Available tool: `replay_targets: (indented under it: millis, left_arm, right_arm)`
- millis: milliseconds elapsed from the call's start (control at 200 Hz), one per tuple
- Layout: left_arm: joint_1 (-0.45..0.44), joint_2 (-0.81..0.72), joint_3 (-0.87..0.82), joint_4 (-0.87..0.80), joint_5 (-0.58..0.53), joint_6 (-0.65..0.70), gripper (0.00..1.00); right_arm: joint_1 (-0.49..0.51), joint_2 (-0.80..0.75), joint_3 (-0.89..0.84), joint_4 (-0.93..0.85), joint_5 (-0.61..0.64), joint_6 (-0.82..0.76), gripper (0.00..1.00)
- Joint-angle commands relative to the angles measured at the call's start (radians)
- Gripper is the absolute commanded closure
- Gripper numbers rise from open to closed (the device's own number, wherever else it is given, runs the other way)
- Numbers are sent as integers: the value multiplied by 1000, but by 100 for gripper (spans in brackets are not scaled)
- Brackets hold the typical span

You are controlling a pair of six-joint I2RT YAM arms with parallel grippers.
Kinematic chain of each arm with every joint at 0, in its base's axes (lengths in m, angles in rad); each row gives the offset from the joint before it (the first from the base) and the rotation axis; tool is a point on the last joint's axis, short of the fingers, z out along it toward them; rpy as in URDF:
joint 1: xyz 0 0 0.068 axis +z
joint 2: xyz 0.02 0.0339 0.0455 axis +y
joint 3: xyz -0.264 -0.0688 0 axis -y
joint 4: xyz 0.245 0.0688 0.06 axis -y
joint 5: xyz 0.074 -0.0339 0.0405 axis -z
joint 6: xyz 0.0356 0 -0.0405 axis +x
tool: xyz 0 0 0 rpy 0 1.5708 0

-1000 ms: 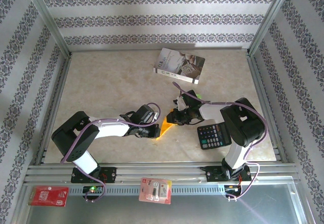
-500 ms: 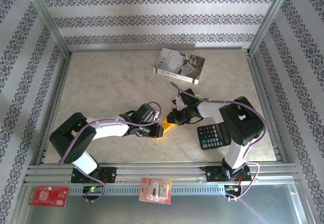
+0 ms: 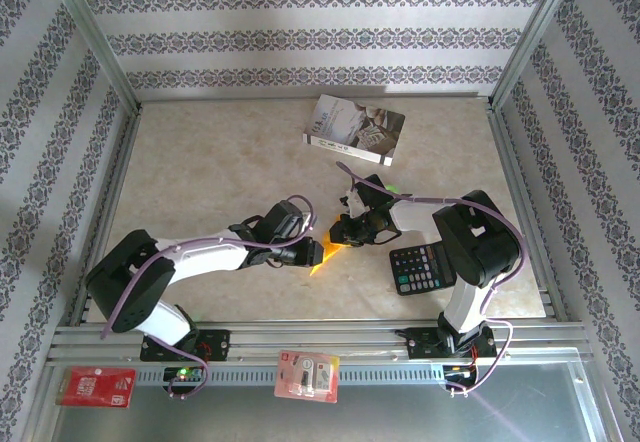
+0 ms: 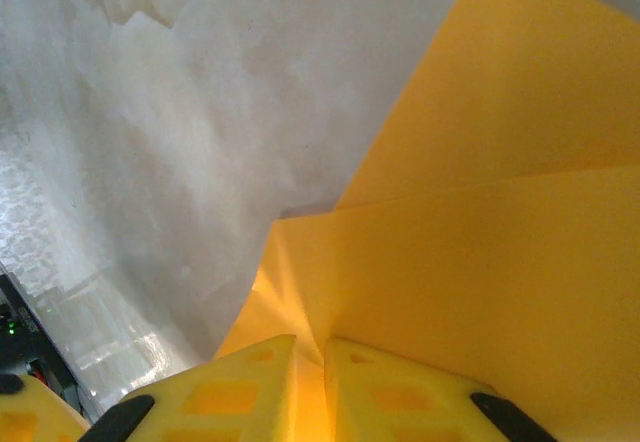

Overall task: Fold a paper plane with a square sheet of paper (pick it up from the middle)
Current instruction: Fold the wing for the fifth time at the center of the table.

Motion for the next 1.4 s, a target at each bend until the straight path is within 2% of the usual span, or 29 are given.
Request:
replay_targets:
  millis: [0,55,125,255,355,764,1394]
  left_arm:
    - [-9,-82,-2,-91,-135,-10,70]
    - [-9,-115,-19,-72,-142,-4,69]
    - [-9,-137,-42,22,-76,-11,69]
    - [-11,-47,-8,157,132,-43,86]
    - [-11,31,9,208,179,-74,94]
    - [1,190,54,133,155,-21,96]
    - [17,227,-42,150,127,-18,97]
  right_arm:
    - [1,52,-29,-68,141,-33,79]
    - [1,53,-27,-67,139,-33,79]
    - [2,56,-26,-68,139,-33,79]
    - [1,54,-28,-68,140,-33,79]
    - [2,55,-29,-66,140,-32,80]
    - [1,53,-30,-64,139,-30,80]
    - [0,52,-35,-65,141,-30,80]
